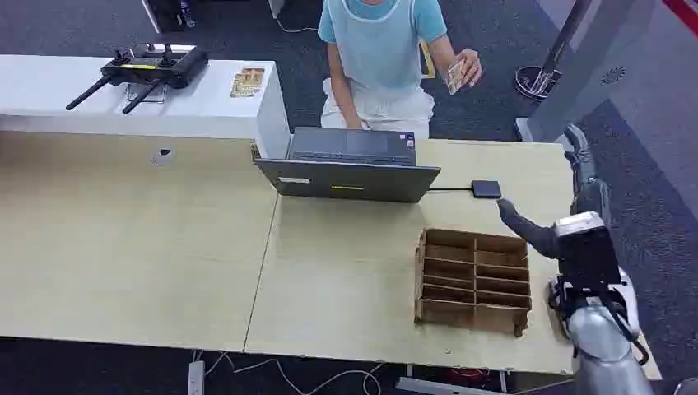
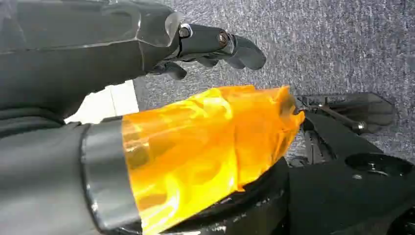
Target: Pass the card to the sensor for recognition and then transmit it.
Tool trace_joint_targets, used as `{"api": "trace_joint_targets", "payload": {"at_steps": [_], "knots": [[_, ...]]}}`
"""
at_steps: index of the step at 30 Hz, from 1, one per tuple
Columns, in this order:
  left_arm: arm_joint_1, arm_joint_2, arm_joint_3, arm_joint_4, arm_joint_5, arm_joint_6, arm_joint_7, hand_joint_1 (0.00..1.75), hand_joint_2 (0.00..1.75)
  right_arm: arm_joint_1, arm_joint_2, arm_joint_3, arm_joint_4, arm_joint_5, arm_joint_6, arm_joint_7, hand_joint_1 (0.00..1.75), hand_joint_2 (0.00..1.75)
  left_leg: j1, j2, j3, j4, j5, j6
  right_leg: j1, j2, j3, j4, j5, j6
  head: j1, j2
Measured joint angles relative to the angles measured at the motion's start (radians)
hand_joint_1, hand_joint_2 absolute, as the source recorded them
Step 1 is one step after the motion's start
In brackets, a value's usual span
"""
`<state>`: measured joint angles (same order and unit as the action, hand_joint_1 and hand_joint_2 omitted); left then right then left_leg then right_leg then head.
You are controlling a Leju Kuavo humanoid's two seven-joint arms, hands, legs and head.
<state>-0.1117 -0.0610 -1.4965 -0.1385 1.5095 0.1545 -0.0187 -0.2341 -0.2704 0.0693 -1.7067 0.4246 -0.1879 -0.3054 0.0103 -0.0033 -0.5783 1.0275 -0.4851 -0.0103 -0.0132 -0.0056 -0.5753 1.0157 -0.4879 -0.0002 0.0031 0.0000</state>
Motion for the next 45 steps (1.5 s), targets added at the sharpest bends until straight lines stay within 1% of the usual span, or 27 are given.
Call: {"api": "trace_joint_targets", "payload": {"at_steps": [2, 6, 8, 10, 14, 21, 26, 31, 35, 39, 42, 45], "knots": [[-0.001, 0.000, -0.008, 0.000, -0.010, -0.005, 0.000, 0.00, 0.00, -0.075, -0.015, 0.032, 0.009, 0.089, -0.034, 0.053, 0.00, 1.75, 0.000, 0.001, 0.000, 0.000, 0.001, 0.000, 0.000, 0.000, 0.000, 0.000, 0.001, -0.001, 0.000, 0.000], [-0.005, 0.000, -0.025, 0.000, -0.032, -0.009, 0.002, 0.00, 0.00, -0.253, -0.039, 0.112, 0.069, 0.315, -0.093, 0.164, 0.00, 1.75, 0.000, 0.001, 0.000, 0.000, 0.002, -0.001, 0.000, 0.000, 0.000, 0.000, 0.002, -0.001, 0.000, 0.000], [-0.007, 0.000, -0.027, 0.000, -0.046, -0.011, 0.003, 0.00, 0.00, -0.340, -0.044, 0.155, 0.112, 0.384, -0.094, 0.201, 0.00, 1.75, 0.000, 0.001, 0.000, 0.000, 0.003, -0.001, 0.000, 0.000, -0.001, 0.001, 0.003, -0.001, 0.000, 0.000], [-0.010, 0.000, -0.028, 0.000, -0.058, -0.016, 0.003, 0.00, 0.00, -0.412, -0.047, 0.196, 0.152, 0.425, -0.090, 0.234, 0.00, 1.75, 0.000, 0.000, 0.000, 0.000, 0.003, -0.001, 0.000, 0.000, -0.001, 0.001, 0.003, -0.001, 0.000, 0.000], [-0.013, 0.000, -0.028, 0.000, -0.079, -0.021, 0.005, 0.00, 0.00, -0.560, -0.047, 0.271, 0.262, 0.466, -0.039, 0.284, 0.00, 1.75, 0.000, 0.000, 0.000, 0.000, 0.003, -0.001, 0.000, 0.000, -0.001, 0.002, 0.003, -0.001, 0.000, 0.000], [-0.016, -0.001, -0.028, 0.000, -0.103, -0.030, 0.012, 0.00, 0.00, -0.762, -0.033, 0.371, 0.471, 0.485, 0.033, 0.324, 0.00, 1.75, 0.000, -0.001, -0.001, 0.000, 0.004, -0.001, 0.000, -0.001, -0.001, 0.002, 0.003, -0.001, 0.000, 0.000], [-0.017, 0.000, -0.028, 0.000, -0.143, -0.032, 0.019, 0.00, 0.00, -0.871, 0.004, 0.413, 0.648, 0.487, 0.064, 0.341, 0.00, 1.75, 0.000, -0.001, -0.001, 0.000, 0.004, -0.001, 0.000, -0.001, -0.001, 0.002, 0.003, -0.001, 0.000, 0.000], [-0.020, 0.000, -0.028, 0.000, -0.175, -0.032, 0.028, 0.00, 0.00, -0.937, 0.055, 0.433, 0.819, 0.488, 0.049, 0.347, 0.00, 1.75, 0.000, -0.001, 0.000, 0.000, 0.004, -0.001, 0.000, -0.001, -0.001, 0.002, 0.003, -0.001, 0.000, 0.000], [-0.022, 0.000, -0.028, 0.000, -0.183, -0.032, 0.035, 0.00, 0.00, -0.963, 0.079, 0.443, 0.896, 0.489, 0.047, 0.356, 0.00, 1.75, 0.000, -0.001, -0.001, 0.000, 0.004, -0.001, 0.000, -0.001, -0.001, 0.002, 0.003, -0.001, 0.000, 0.000], [-0.026, 0.000, -0.028, 0.000, -0.183, -0.032, 0.035, 0.00, 0.00, -1.006, 0.092, 0.449, 0.999, 0.518, 0.033, 0.381, 0.00, 1.75, 0.000, -0.001, -0.001, 0.000, 0.004, -0.001, 0.000, -0.001, -0.001, 0.001, 0.003, -0.001, 0.000, 0.000], [-0.030, 0.000, -0.028, 0.000, -0.182, -0.032, 0.035, 0.00, 0.00, -1.033, 0.093, 0.450, 1.074, 0.527, 0.001, 0.382, 0.00, 1.75, 0.000, -0.001, -0.001, 0.001, 0.004, -0.001, 0.000, -0.001, -0.001, 0.001, 0.003, 0.000, 0.000, 0.000], [-0.030, 0.000, -0.028, 0.000, -0.177, -0.032, 0.035, 0.00, 0.00, -1.036, 0.093, 0.450, 1.120, 0.524, -0.028, 0.374, 0.00, 1.75, 0.000, -0.001, -0.001, 0.001, 0.004, -0.001, 0.000, -0.001, -0.001, 0.001, 0.003, 0.000, 0.000, 0.000]]}}
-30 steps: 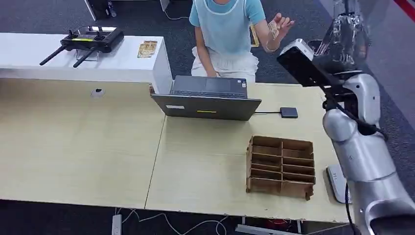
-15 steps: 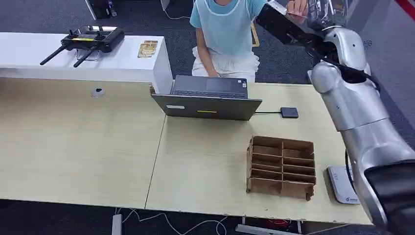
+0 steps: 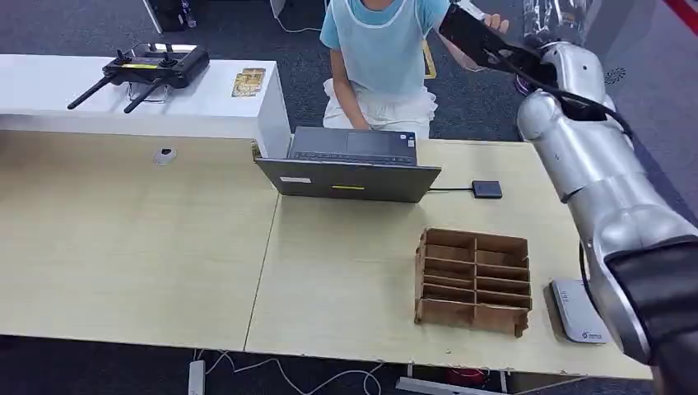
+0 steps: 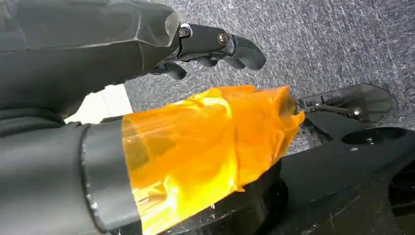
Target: Pass the card to the sensor for recognition and then transmit it.
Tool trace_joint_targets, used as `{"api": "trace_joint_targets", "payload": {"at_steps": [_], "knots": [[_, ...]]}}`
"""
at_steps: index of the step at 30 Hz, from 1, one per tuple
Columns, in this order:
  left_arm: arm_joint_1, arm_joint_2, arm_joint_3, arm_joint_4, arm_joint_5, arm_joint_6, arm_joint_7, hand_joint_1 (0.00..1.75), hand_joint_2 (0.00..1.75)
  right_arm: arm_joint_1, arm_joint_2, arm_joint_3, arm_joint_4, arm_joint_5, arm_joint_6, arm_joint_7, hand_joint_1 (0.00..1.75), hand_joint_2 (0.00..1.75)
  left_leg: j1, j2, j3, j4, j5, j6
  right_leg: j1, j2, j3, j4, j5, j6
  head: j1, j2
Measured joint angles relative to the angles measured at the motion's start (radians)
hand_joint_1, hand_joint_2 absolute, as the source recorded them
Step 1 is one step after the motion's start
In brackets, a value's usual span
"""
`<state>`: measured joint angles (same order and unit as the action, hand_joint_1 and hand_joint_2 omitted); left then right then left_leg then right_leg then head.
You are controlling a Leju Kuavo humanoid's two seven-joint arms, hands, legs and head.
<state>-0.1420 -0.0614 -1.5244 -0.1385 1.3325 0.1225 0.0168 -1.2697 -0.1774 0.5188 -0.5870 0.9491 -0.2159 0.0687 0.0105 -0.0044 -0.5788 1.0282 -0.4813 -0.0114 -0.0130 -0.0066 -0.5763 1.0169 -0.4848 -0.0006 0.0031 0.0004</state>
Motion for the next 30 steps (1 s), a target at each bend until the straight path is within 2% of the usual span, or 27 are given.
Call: {"api": "trace_joint_targets", "payload": {"at_steps": [1, 2, 4, 5, 7, 8, 10, 11, 12, 13, 14, 24, 30], "knots": [[0.000, 0.000, 0.000, 0.000, 0.000, 0.000, 0.000, 0.00, 0.00, 0.000, 0.000, 0.000, 0.011, 0.003, -0.005, 0.000, 0.47, 1.75, 0.000, 0.000, 0.000, 0.000, 0.000, 0.000, 0.000, 0.000, 0.000, 0.000, 0.000, 0.000, 0.000, 0.000], [0.000, 0.000, 0.000, 0.000, 0.002, 0.000, 0.000, 0.00, 0.00, 0.000, 0.000, 0.000, 0.020, 0.010, -0.008, 0.005, 1.40, 1.75, 0.000, 0.000, 0.000, 0.000, 0.000, 0.000, 0.000, 0.000, 0.000, 0.000, 0.000, 0.000, 0.000, 0.000], [0.000, 0.000, 0.000, 0.000, 0.002, 0.000, 0.000, 0.00, 0.00, 0.000, 0.000, 0.000, 0.037, 0.025, -0.016, 0.010, 1.47, 1.75, 0.000, 0.000, 0.000, 0.000, 0.000, 0.000, 0.000, 0.000, 0.000, 0.000, 0.000, 0.000, 0.000, 0.000], [0.000, 0.000, 0.000, 0.000, 0.002, 0.002, 0.000, 0.00, 0.00, 0.000, 0.000, 0.000, 0.043, 0.033, -0.018, 0.015, 1.45, 1.75, 0.000, 0.000, 0.000, 0.000, 0.000, 0.000, 0.000, 0.000, 0.000, 0.000, 0.000, 0.000, 0.000, 0.000], [0.000, 0.000, 0.000, 0.000, 0.002, 0.003, 0.000, 0.00, 0.00, -0.001, 0.000, 0.000, 0.052, 0.046, -0.022, 0.019, 1.36, 1.75, 0.000, 0.000, 0.000, 0.000, 0.000, 0.000, 0.000, 0.000, 0.000, 0.000, 0.000, 0.000, 0.000, 0.000], [0.000, 0.000, 0.000, 0.000, 0.002, 0.003, 0.000, 0.00, 0.00, -0.001, 0.000, 0.000, 0.056, 0.052, -0.023, 0.022, 1.20, 1.75, 0.000, 0.000, 0.000, 0.000, 0.000, 0.000, 0.000, 0.000, 0.000, 0.000, 0.000, 0.000, 0.000, 0.000], [0.000, 0.000, 0.000, 0.000, 0.003, 0.004, 0.000, 0.00, 0.00, -0.002, 0.000, 0.000, 0.064, 0.055, -0.023, 0.025, 1.19, 1.75, 0.000, 0.000, 0.000, 0.000, 0.000, 0.000, 0.000, 0.000, 0.000, 0.000, 0.000, 0.000, 0.000, 0.000], [0.000, 0.000, 0.000, 0.000, 0.003, 0.004, 0.000, 0.00, 0.00, -0.002, 0.000, 0.000, 0.066, 0.056, -0.023, 0.025, 1.33, 1.75, 0.000, 0.000, 0.000, 0.000, 0.000, 0.000, 0.000, 0.000, 0.000, 0.000, 0.000, 0.000, 0.000, 0.000], [0.000, 0.000, 0.000, 0.000, 0.003, 0.004, 0.000, 0.00, 0.00, -0.003, 0.000, 0.000, 0.068, 0.057, -0.023, 0.025, 1.34, 1.75, 0.000, 0.000, 0.000, 0.000, 0.000, 0.000, 0.000, 0.000, 0.000, 0.000, 0.000, 0.000, 0.000, 0.000], [0.000, 0.000, 0.000, 0.000, 0.003, 0.005, 0.000, 0.00, 0.00, -0.003, 0.000, 0.000, 0.070, 0.058, -0.023, 0.025, 1.66, 1.75, 0.000, 0.000, 0.000, 0.000, 0.000, 0.000, 0.000, 0.000, 0.000, 0.000, 0.000, 0.000, 0.000, 0.000], [0.000, 0.000, 0.000, 0.000, 0.003, 0.005, 0.000, 0.00, 0.00, -0.003, 0.000, 0.000, 0.072, 0.060, -0.023, 0.025, 1.73, 1.75, 0.000, 0.000, 0.000, 0.000, 0.000, 0.000, 0.000, 0.000, 0.000, 0.000, 0.000, 0.000, 0.000, 0.000], [0.000, 0.000, 0.000, 0.000, 0.008, 0.005, 0.000, 0.00, 0.00, -0.003, 0.003, -0.001, 0.080, 0.050, -0.027, 0.012, 1.75, 1.75, 0.000, 0.000, 0.000, 0.000, 0.000, 0.000, 0.000, 0.000, 0.000, 0.000, 0.000, 0.000, 0.000, 0.000], [0.001, 0.000, 0.000, 0.000, 0.018, 0.005, -0.004, 0.00, 0.00, 0.005, 0.006, -0.040, 0.078, -0.012, -0.089, -0.044, 1.75, 1.75, 0.000, 0.000, 0.000, 0.000, 0.000, 0.000, 0.000, 0.000, 0.000, 0.000, 0.000, 0.000, 0.000, 0.000]]}}
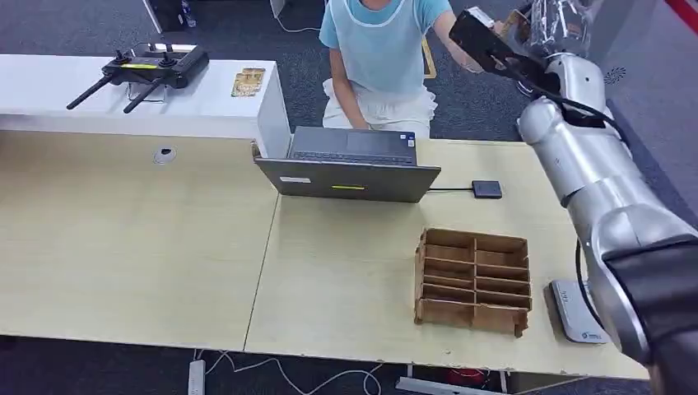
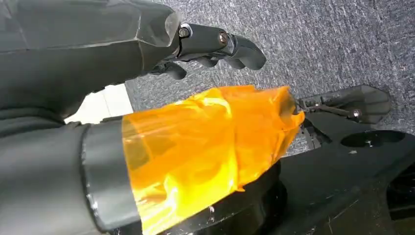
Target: Pass the card to the sensor for recognition and then transmit it.
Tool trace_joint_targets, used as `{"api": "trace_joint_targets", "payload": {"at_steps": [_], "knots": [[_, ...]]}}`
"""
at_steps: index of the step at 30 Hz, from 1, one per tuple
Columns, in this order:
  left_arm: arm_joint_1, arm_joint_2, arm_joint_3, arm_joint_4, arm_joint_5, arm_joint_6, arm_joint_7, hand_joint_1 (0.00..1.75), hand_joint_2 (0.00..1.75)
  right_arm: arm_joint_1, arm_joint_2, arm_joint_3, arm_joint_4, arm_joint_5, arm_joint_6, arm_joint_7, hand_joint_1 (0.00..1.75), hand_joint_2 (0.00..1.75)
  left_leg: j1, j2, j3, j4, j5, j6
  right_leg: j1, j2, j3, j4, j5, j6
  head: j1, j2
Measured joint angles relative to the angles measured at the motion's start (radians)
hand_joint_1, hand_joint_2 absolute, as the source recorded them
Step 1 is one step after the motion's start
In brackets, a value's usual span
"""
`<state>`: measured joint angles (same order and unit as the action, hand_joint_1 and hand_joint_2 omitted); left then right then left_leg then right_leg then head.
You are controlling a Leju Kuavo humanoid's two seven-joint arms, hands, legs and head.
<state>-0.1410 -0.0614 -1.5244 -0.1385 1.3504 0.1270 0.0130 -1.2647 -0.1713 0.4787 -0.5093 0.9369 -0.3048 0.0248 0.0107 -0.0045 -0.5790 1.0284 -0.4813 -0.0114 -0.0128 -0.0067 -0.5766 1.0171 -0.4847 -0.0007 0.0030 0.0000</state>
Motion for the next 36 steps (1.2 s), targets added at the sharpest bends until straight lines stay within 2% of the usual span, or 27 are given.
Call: {"api": "trace_joint_targets", "payload": {"at_steps": [6, 13, 18, 23, 27, 32, 36], "knots": [[0.000, 0.000, 0.000, 0.000, 0.013, -0.001, -0.006, 0.00, 0.00, 0.039, 0.004, -0.064, -0.035, -0.106, -0.029, -0.072, 1.75, 1.75, 0.000, 0.000, 0.000, 0.000, 0.000, 0.000, 0.000, 0.000, 0.000, 0.000, 0.000, 0.000, 0.000, 0.000], [0.004, 0.000, 0.000, 0.000, 0.031, -0.001, -0.008, 0.00, 0.00, 0.078, 0.000, -0.188, -0.099, -0.282, 0.040, -0.136, 1.75, 1.75, 0.000, 0.000, 0.000, 0.000, 0.000, 0.000, 0.000, 0.000, 0.000, 0.000, 0.000, 0.000, 0.000, 0.000], [0.007, 0.000, 0.000, 0.000, 0.034, -0.001, -0.008, 0.00, 0.00, 0.098, -0.014, -0.251, -0.129, -0.329, 0.070, -0.151, 1.75, 1.75, 0.000, 0.000, 0.000, 0.000, 0.000, 0.000, 0.000, 0.000, 0.000, 0.000, 0.000, 0.000, 0.000, 0.000], [0.012, 0.000, 0.001, 0.000, 0.057, -0.001, -0.009, 0.00, 0.00, 0.132, -0.062, -0.336, -0.149, -0.527, 0.220, -0.206, 1.75, 1.75, 0.000, -0.002, 0.000, 0.001, 0.000, 0.000, 0.000, -0.002, 0.000, -0.001, 0.000, 0.000, 0.000, 0.000], [0.017, 0.002, 0.003, 0.000, 0.083, 0.000, -0.016, 0.00, 0.00, 0.183, -0.121, -0.419, -0.151, -0.651, 0.341, -0.242, 1.75, 1.75, 0.000, -0.003, -0.001, 0.001, 0.000, 0.000, 0.000, -0.002, 0.000, -0.001, 0.000, 0.000, 0.000, 0.000], [0.022, 0.004, 0.013, 0.000, 0.101, 0.002, -0.018, 0.00, 0.00, 0.284, -0.196, -0.493, -0.163, -0.744, 0.427, -0.268, 1.75, 1.75, 0.000, -0.006, -0.001, 0.001, 0.000, 0.000, 0.000, -0.004, 0.000, -0.002, 0.000, 0.000, 0.000, 0.000], [0.024, 0.007, 0.018, 0.000, 0.111, 0.003, -0.021, 0.00, 0.00, 0.394, -0.257, -0.541, -0.191, -0.859, 0.540, -0.303, 1.75, 1.75, 0.000, -0.007, -0.001, 0.001, -0.001, 0.001, 0.000, -0.005, 0.000, -0.002, 0.000, 0.001, 0.000, 0.000]]}}
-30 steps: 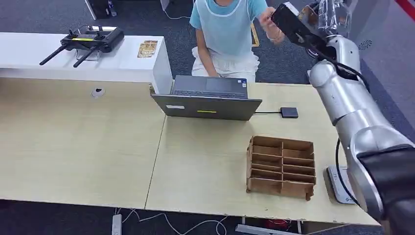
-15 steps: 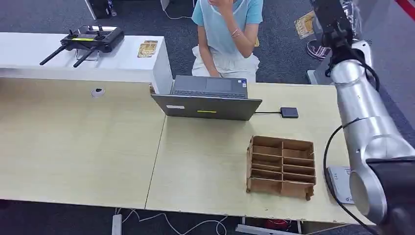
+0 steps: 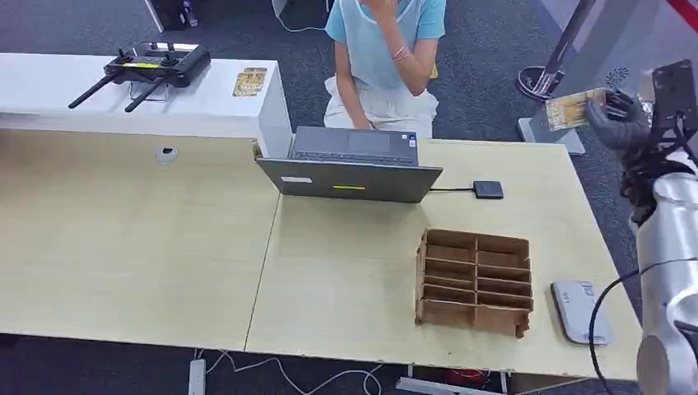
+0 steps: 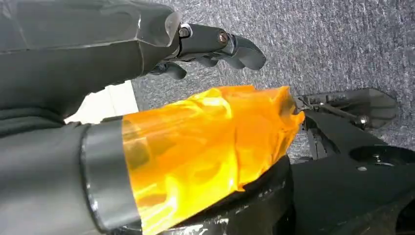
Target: Pass the card to the sensor for recognition and then transmit it.
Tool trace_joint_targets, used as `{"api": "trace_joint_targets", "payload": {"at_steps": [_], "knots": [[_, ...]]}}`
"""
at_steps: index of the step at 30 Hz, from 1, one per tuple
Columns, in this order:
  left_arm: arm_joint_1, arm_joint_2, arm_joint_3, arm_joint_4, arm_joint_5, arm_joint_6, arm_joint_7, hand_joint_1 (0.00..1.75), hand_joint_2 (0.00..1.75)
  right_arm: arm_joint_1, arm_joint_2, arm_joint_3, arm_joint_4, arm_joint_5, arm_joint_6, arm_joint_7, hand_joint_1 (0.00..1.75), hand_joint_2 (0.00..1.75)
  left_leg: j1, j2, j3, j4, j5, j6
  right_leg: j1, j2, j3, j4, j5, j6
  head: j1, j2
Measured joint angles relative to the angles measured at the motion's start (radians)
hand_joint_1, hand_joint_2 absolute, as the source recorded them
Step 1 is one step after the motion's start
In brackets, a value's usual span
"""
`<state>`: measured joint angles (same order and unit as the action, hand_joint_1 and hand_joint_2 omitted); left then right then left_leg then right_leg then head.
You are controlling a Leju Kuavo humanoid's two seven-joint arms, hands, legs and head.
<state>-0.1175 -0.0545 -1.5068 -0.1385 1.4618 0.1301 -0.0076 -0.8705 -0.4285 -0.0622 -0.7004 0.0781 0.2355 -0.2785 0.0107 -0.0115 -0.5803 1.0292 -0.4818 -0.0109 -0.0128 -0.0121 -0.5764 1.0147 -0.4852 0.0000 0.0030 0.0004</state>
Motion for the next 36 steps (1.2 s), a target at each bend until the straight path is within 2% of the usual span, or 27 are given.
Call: {"api": "trace_joint_targets", "payload": {"at_steps": [7, 11, 15, 22, 25, 36], "knots": [[0.013, 0.002, 0.023, 0.000, 0.033, 0.006, -0.009, 0.00, 0.00, 0.245, -0.137, -0.084, -0.074, -0.161, 0.152, -0.028, 1.75, 1.75, 0.000, -0.001, -0.001, 0.000, -0.001, 0.001, 0.000, -0.002, 0.000, 0.000, -0.001, 0.001, 0.000, 0.000], [0.018, 0.002, 0.032, 0.000, 0.045, 0.008, -0.012, 0.00, 0.00, 0.395, -0.196, -0.146, -0.125, -0.224, 0.189, -0.029, 1.75, 1.75, 0.000, -0.001, -0.002, 0.000, -0.002, 0.002, 0.000, -0.002, 0.000, 0.000, -0.001, 0.001, 0.000, 0.000], [0.019, 0.002, 0.037, 0.000, 0.051, 0.008, -0.012, 0.00, 0.00, 0.530, -0.229, -0.201, -0.169, -0.248, 0.208, -0.025, 1.75, 1.75, 0.000, -0.001, -0.002, -0.001, -0.002, 0.002, 0.000, -0.002, 0.000, 0.000, -0.001, 0.001, 0.000, 0.000], [0.020, 0.002, 0.046, 0.000, 0.062, -0.013, -0.010, 0.00, 0.00, 0.697, -0.248, -0.248, -0.235, -0.244, 0.234, 0.004, 1.75, 1.75, 0.000, 0.000, -0.002, -0.001, -0.002, 0.002, 0.000, -0.001, -0.001, 0.000, -0.001, 0.001, 0.000, 0.000], [0.020, 0.002, 0.047, 0.000, 0.062, -0.019, -0.019, 0.00, 0.00, 0.741, -0.246, -0.252, -0.257, -0.207, 0.213, 0.009, 1.75, 1.75, 0.000, 0.000, -0.002, -0.001, -0.002, 0.002, 0.000, -0.001, -0.001, 0.000, -0.001, 0.001, 0.000, 0.000], [0.018, 0.001, 0.047, 0.000, 0.055, -0.025, -0.031, 0.00, 0.00, 0.774, -0.196, -0.230, -0.267, -0.115, 0.154, 0.004, 1.75, 1.75, 0.000, 0.001, -0.001, -0.001, -0.002, 0.002, 0.000, 0.001, -0.001, 0.000, -0.001, 0.001, 0.000, 0.000]]}}
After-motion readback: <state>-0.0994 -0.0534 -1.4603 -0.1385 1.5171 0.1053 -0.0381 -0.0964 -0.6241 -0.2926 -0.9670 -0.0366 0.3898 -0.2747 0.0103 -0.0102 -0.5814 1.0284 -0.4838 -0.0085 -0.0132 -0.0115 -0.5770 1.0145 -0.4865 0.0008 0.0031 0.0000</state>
